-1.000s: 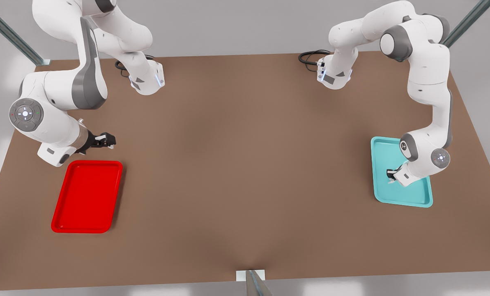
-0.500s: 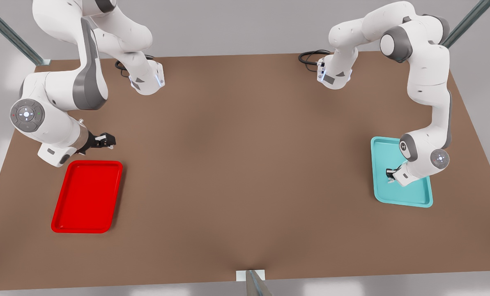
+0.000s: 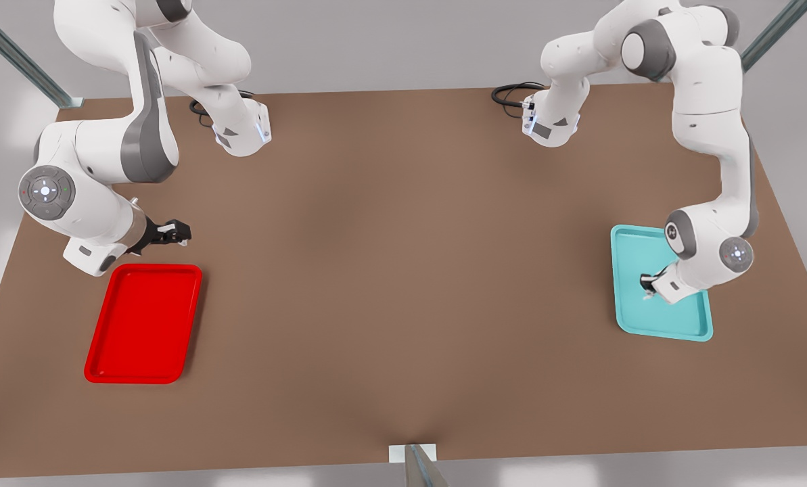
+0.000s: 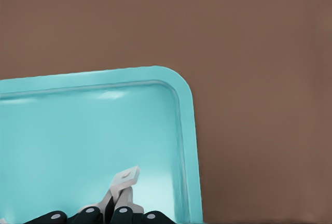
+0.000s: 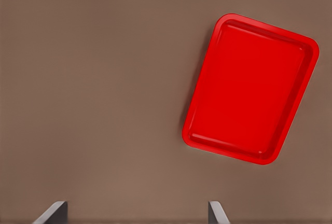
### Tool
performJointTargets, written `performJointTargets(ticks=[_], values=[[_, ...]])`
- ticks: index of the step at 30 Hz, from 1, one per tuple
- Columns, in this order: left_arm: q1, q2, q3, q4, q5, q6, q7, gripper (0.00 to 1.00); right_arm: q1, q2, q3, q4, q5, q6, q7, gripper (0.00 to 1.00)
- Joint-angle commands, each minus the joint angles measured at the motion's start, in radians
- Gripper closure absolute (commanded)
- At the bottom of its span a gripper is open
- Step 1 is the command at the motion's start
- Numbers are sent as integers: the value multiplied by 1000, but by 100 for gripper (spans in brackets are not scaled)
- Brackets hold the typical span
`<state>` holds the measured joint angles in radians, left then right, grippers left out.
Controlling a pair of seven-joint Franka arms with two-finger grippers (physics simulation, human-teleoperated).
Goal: Take the drainage pipe clamp from the left arm, pass it to the right arm, and place it in the plate on the right side
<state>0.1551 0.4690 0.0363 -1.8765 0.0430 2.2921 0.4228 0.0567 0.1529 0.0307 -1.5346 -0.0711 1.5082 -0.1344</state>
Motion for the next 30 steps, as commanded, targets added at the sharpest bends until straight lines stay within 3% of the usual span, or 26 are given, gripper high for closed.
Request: performJointTargets(ticks=[1, 6, 8, 12, 14, 18, 24, 30], values=[[-71, -41, -3, 2, -5, -137, -386, 79, 0, -1, 0, 1, 1, 0, -1, 0], [-353, -13, -16, 224, -3, -402, -1008, 79, 0, 2, 0, 1, 1, 0, -1, 0], [-433, 36, -75, 338, -6, -477, -1297, 79, 0, 5, 0, 2, 1, 0, -1, 0], [-469, 215, -257, 597, -34, -479, -1909, 79, 21, 62, 6, 50, 14, 0, 1, 0], [-568, 283, -269, 701, -35, -468, -2254, 79, 126, 158, 6, 129, 39, 0, 1, 0], [-601, 399, -317, 832, -32, -379, -2748, 79, 149, 249, 8, 182, 226, 66, 1, 0], [-624, 425, -316, 886, -34, -344, -3053, 79, 285, 358, 8, 171, 251, 256, 1, 0], [-660, 491, -311, 962, -32, -269, -3084, 79, 360, 369, 8, 79, 254, 405, 3, 0]])
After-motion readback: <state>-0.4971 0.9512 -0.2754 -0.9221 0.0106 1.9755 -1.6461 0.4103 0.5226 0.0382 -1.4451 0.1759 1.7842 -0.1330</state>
